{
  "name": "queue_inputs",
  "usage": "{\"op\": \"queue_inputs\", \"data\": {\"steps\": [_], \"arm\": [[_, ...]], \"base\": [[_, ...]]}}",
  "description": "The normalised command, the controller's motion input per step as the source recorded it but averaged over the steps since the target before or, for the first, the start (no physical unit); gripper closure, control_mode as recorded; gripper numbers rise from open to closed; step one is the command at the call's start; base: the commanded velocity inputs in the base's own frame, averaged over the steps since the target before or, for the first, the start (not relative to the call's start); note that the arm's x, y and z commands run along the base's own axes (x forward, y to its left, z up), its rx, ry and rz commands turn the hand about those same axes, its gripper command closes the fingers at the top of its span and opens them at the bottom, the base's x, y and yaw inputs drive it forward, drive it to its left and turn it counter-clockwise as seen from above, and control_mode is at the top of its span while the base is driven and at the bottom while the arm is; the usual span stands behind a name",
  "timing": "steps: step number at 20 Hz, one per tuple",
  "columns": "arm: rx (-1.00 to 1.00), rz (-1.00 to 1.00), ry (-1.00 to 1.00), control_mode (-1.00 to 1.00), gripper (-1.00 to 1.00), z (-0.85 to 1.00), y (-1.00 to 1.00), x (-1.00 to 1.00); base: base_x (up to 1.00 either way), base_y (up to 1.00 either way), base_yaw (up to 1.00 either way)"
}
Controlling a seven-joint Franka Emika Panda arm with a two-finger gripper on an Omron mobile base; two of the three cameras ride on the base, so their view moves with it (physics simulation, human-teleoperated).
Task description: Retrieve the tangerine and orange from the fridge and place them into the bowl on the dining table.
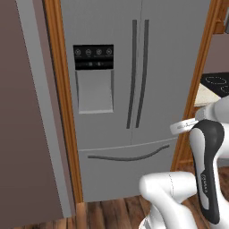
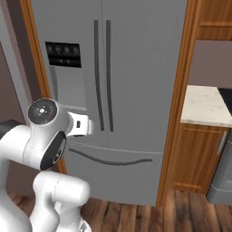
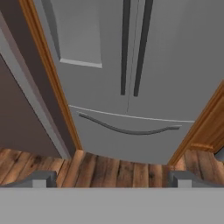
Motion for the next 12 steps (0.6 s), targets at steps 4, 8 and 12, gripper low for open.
{"op": "queue_inputs", "data": {"steps": [4, 8, 12], "arm": [[0.0, 0.0, 0.0, 1.0, -1.0, 0.0, 0.0, 0.0], [0.0, 0.0, 0.0, -1.0, -1.0, -0.01, -0.01, -0.08], [0.0, 0.0, 0.0, -1.0, -1.0, 0.0, -0.01, -0.08]], "base": [[-0.45, -0.01, 0.0], [-0.28, 0.0, 0.0], [0.0, 0.0, 0.0]]}}
